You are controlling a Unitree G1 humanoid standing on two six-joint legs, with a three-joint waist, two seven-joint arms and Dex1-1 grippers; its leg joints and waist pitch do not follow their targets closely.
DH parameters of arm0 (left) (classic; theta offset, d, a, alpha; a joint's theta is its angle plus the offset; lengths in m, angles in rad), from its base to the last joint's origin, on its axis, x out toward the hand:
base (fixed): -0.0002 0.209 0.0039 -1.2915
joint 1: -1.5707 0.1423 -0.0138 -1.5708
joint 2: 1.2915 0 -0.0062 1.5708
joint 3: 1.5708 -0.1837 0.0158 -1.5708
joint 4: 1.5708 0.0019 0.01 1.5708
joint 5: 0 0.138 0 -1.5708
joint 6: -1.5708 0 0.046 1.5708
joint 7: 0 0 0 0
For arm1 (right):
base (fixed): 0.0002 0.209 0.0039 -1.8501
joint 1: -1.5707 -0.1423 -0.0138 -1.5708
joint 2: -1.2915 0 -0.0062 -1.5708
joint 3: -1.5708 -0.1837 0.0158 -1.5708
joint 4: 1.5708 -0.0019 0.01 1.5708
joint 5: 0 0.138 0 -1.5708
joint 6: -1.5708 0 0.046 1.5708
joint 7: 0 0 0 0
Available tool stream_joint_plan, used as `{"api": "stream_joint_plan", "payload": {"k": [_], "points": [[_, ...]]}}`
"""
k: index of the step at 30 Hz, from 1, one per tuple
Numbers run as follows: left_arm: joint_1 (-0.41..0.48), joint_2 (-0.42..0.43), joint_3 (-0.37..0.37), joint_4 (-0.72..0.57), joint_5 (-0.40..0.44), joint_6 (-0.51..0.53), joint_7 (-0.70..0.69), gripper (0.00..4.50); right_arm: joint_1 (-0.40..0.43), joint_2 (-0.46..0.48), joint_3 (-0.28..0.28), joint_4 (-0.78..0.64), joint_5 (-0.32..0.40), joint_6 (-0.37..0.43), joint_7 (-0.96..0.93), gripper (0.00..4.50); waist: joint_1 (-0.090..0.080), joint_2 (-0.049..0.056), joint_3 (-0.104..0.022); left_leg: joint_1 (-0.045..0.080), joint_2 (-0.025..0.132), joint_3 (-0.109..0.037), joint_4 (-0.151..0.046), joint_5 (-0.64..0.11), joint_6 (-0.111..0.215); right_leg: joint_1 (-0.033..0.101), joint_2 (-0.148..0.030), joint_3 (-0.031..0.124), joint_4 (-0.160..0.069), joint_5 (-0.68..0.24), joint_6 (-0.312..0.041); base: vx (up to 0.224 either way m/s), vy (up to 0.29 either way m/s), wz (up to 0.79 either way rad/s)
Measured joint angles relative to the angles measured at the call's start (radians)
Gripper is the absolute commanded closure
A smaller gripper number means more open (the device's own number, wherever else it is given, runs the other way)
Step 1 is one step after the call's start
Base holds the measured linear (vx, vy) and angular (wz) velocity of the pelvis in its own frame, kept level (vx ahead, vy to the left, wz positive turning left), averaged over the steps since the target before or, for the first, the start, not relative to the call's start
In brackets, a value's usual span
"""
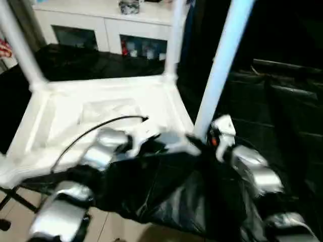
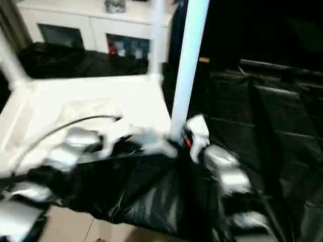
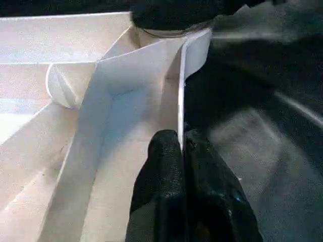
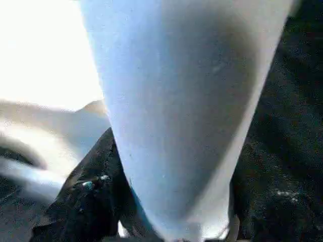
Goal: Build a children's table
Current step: Rotate leg to tighten
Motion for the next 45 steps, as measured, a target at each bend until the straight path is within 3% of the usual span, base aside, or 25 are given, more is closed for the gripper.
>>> {"api": "stream_joint_plan", "payload": {"k": [4,5,11,16,28,35,45], "points": [[-0.009,-0.041,-0.001,0.011,0.022,0.01,0.075,4.5,-0.032,0.036,-0.022,0.047,-0.022,-0.023,-0.132,1.99,0.001,0.004,-0.002,-0.001,0.0,0.0,-0.001,0.0,0.0,0.0,0.0,0.0,0.0,0.0,0.0,0.0,0.0,0.0],[-0.009,-0.042,-0.001,0.011,0.022,0.01,0.079,4.5,-0.035,0.039,-0.022,0.054,-0.03,-0.035,-0.138,1.43,0.001,0.004,-0.003,-0.001,0.0,0.0,-0.001,0.0,0.0,0.0,0.0,0.0,0.0,0.0,0.0,0.0,0.0,0.0],[-0.008,-0.039,-0.002,0.006,0.024,0.007,0.078,4.5,-0.046,0.037,-0.015,0.081,-0.068,-0.072,-0.115,0.93,0.001,0.005,-0.003,-0.001,0.0,0.0,-0.002,0.0,0.0,0.0,0.0,0.0,-0.001,0.002,-0.003,0.0,0.0,0.0],[0.023,0.009,-0.001,-0.039,0.01,-0.014,-0.006,4.5,-0.028,-0.031,0.039,0.06,-0.069,-0.103,0.078,0.85,-0.006,0.003,-0.002,-0.001,0.0,0.0,-0.006,0.0,0.0,-0.003,0.001,-0.001,-0.001,0.001,-0.004,0.0,0.0,0.0],[0.065,0.126,-0.012,-0.085,-0.058,-0.098,-0.281,4.5,0.057,-0.192,0.126,-0.095,0.029,-0.105,0.594,0.85,0.012,0.0,0.0,-0.002,0.001,0.0,-0.002,0.0,0.0,-0.003,0.0,-0.002,0.0,0.001,-0.005,0.0,0.0,0.0],[0.08,0.16,-0.019,-0.102,-0.08,-0.118,-0.369,4.5,0.081,-0.248,0.15,-0.173,0.067,-0.065,0.75,1.47,0.025,-0.001,0.001,-0.002,0.002,0.0,-0.003,0.0,0.0,-0.004,0.0,-0.002,0.0,0.001,-0.004,0.0,0.0,0.0],[0.087,0.204,-0.025,-0.104,-0.099,-0.149,-0.462,4.5,0.105,-0.282,0.18,-0.239,0.089,-0.035,0.835,2.18,0.03,-0.003,0.002,-0.002,0.002,0.0,-0.003,0.0,0.0,-0.004,0.0,-0.002,0.0,0.001,-0.004,0.0,0.0,0.0]]}}
